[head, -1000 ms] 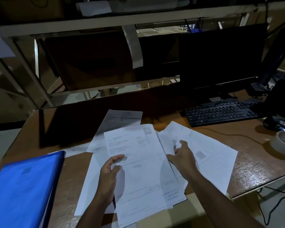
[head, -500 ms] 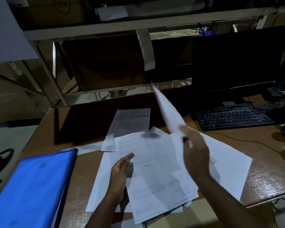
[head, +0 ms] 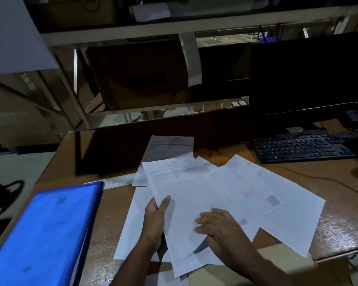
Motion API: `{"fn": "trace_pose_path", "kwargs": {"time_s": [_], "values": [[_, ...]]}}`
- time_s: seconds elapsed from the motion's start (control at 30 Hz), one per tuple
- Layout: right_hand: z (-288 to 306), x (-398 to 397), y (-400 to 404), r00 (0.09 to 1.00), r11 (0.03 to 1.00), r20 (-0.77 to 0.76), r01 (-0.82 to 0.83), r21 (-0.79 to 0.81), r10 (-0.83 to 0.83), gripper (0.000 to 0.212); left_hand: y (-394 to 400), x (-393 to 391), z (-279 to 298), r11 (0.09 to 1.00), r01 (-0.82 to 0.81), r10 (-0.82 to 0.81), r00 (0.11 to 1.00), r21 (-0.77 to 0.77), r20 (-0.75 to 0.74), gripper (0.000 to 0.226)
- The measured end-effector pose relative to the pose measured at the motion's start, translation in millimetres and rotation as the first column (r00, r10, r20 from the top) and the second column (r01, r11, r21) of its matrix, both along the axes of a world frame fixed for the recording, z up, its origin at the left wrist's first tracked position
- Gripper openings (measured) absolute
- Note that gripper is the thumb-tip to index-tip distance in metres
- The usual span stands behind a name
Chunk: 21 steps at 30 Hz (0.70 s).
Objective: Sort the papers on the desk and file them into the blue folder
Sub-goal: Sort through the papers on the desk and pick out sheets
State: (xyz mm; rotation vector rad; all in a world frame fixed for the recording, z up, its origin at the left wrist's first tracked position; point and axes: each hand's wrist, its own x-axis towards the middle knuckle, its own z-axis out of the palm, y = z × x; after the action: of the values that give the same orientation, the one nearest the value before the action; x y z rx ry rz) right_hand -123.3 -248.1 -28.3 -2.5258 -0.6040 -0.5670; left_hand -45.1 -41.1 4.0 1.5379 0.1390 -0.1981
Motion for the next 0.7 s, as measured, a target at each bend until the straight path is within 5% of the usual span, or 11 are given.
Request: {"fn": "trace_pose_path", "kwargs": {"time_s": [0.43,0.53,0.63,0.7], "values": [[36,-15,3,0.948,0.998,-0.310,0.067,-0.020,-0.070,0.033,-1,4,-11,0.996,-0.027,0.024,0.999,0.090,0.028,0.019],[46,-18,4,0.911,0.998,-0.410,0.059,0.005,-0.052,0.039,-1,5,-14,0.993,-0.010,0.003,0.999,0.119,0.054,0.036],[56,-16,2,0.855,0.968,-0.518,0.148,0.204,-0.022,0.039,-1,5,-16,0.993,-0.029,0.017,0.994,0.113,0.107,0.063],[56,-6,-4,0.884,0.932,-0.449,0.262,0.251,-0.128,0.030,-1,5,-16,0.994,-0.038,0.024,0.991,0.103,0.135,0.081]]}}
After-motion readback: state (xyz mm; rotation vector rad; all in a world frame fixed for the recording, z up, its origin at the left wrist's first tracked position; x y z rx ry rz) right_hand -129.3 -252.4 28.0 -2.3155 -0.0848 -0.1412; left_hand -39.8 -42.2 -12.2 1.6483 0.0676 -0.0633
